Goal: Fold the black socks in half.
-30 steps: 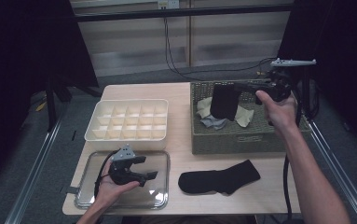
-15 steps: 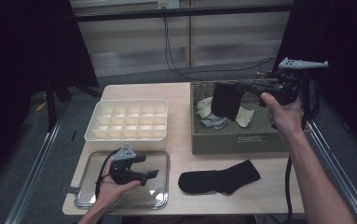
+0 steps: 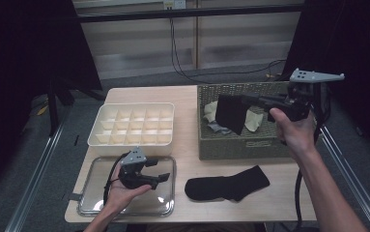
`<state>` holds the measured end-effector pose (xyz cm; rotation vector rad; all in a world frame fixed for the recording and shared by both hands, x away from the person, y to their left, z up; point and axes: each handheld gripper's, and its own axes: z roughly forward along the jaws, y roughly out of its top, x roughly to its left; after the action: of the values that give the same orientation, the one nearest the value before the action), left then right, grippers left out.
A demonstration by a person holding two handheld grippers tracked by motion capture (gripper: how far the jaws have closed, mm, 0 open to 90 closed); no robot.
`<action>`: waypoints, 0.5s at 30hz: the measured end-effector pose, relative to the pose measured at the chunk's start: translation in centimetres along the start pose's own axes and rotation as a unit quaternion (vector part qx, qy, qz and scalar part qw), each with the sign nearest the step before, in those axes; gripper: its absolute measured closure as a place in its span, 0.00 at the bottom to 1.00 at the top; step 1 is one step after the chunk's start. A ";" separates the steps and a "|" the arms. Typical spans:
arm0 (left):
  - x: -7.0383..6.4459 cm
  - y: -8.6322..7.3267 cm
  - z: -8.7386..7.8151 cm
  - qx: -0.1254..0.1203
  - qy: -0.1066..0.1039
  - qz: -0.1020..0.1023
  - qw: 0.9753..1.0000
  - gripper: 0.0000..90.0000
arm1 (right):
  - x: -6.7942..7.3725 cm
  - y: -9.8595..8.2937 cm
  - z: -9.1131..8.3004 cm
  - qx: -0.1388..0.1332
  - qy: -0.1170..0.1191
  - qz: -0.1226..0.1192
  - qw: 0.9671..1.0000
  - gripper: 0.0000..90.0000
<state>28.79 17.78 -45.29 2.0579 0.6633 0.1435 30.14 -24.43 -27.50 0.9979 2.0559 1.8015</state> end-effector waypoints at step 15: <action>-1.6 1.1 0.2 -0.012 -0.007 0.021 1.000 0.54 | 4.8 -2.7 0.6 0.019 0.045 -0.007 0.999 1.00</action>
<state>27.93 16.39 -44.27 2.0481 0.6066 0.1596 26.00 -21.04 -28.96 0.9250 2.1528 1.8375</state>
